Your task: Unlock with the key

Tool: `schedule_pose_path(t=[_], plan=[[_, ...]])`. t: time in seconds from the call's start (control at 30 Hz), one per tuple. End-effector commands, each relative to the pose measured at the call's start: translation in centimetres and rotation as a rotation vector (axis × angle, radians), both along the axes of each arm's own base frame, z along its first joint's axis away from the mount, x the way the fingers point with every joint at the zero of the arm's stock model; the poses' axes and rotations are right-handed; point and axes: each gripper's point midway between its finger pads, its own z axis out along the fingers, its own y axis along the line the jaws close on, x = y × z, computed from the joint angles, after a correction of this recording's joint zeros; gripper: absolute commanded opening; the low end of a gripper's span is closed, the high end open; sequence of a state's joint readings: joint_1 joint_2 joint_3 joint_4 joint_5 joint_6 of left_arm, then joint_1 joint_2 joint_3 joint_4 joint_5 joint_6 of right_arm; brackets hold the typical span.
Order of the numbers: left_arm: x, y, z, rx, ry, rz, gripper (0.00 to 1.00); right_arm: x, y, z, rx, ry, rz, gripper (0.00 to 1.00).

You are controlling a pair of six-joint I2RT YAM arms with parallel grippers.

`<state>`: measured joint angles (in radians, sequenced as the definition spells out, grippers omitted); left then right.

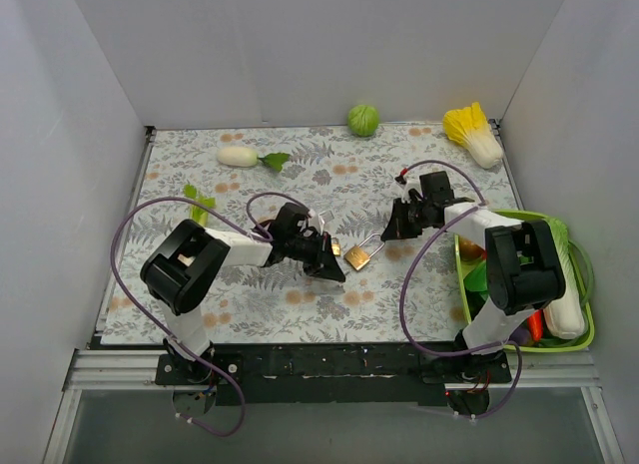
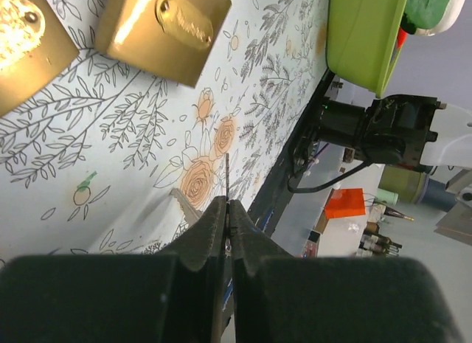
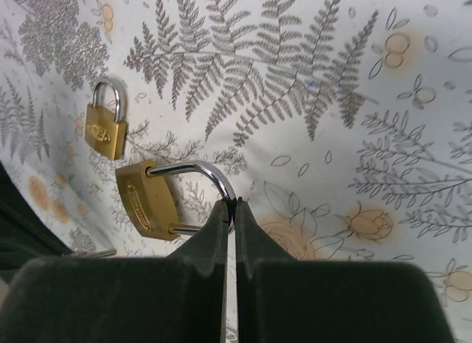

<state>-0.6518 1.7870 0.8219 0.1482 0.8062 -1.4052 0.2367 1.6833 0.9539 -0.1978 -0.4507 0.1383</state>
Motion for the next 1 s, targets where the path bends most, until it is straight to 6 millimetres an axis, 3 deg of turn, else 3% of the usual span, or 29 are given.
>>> schedule_pose_path(t=[0.0,0.1,0.23,0.37,0.5,0.57,0.67,0.77,0.97], plan=[[0.5,-0.8,1.0,-0.028,-0.023,-0.036,0.00,-0.6,1.4,3.1,0.161,-0.033,0.029,0.01],[1.1,-0.8,0.2,0.015,-0.012,-0.020,0.00,-0.9,0.3,2.4,0.097,-0.020,0.003,0.01],[1.8,-1.1,1.2,0.004,-0.052,-0.034,0.00,-1.3,-0.8,1.5,0.031,-0.013,-0.008,0.01],[2.2,0.0,1.8,0.034,-0.076,-0.038,0.00,-2.9,-1.2,1.0,0.006,-0.003,-0.017,0.38],[1.8,0.9,3.9,0.012,-0.119,-0.082,0.00,-2.9,-0.9,3.0,-0.009,-0.130,0.040,0.54],[1.7,2.1,4.4,0.027,-0.142,-0.103,0.00,-2.6,-0.1,5.2,-0.001,-0.244,0.085,0.57],[2.7,3.8,6.1,0.015,-0.183,-0.087,0.00,-2.9,1.6,7.0,0.003,-0.363,0.164,0.58],[4.6,5.8,7.1,0.007,-0.217,-0.015,0.00,-3.1,2.9,6.9,-0.063,-0.459,0.297,0.58],[5.9,7.3,8.5,-0.024,-0.304,0.049,0.00,-3.9,4.7,6.2,-0.151,-0.558,0.517,0.59]])
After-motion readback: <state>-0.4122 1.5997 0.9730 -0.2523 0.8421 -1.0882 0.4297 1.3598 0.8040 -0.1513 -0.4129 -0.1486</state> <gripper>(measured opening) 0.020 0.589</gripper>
